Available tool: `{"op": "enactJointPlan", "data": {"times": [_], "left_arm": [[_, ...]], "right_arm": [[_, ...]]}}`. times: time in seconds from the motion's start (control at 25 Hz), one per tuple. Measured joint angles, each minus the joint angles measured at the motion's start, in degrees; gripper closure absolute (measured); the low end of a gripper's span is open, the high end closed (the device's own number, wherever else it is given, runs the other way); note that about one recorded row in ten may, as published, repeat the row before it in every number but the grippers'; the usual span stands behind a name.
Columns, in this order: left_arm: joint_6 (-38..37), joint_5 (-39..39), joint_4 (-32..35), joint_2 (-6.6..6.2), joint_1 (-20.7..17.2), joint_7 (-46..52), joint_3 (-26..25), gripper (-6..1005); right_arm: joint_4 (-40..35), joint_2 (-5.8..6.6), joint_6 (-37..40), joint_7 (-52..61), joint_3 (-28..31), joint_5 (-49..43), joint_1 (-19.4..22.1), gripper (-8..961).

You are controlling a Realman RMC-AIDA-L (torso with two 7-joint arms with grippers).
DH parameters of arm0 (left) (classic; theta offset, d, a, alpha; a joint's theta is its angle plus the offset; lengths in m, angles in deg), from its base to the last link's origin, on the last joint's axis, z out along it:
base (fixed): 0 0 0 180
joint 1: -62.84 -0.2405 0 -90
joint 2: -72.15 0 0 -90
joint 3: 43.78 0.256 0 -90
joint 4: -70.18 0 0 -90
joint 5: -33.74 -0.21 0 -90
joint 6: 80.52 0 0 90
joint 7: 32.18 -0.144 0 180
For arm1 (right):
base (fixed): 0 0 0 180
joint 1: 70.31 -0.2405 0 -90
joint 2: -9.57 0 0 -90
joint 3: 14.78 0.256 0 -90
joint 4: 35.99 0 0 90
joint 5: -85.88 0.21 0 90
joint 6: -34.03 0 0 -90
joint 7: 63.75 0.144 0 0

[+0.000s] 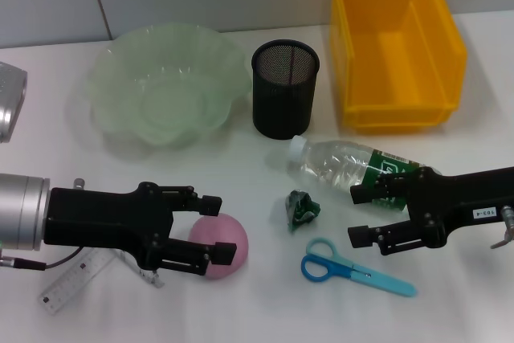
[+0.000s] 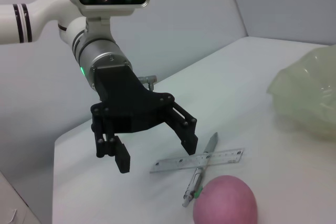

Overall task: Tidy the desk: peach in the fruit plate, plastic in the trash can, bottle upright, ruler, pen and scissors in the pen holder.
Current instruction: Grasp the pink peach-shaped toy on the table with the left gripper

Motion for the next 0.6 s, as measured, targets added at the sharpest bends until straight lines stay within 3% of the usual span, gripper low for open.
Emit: {"op": "enactJointPlan", "data": {"times": [0.6], "left_arm": [[-0.2, -2.3, 0.6, 0.35, 1.1, 0.4, -0.5, 156]], "right_arm": [[0.0, -0.09, -0.1, 0.1, -0.6, 0.0, 0.0, 144]]}}
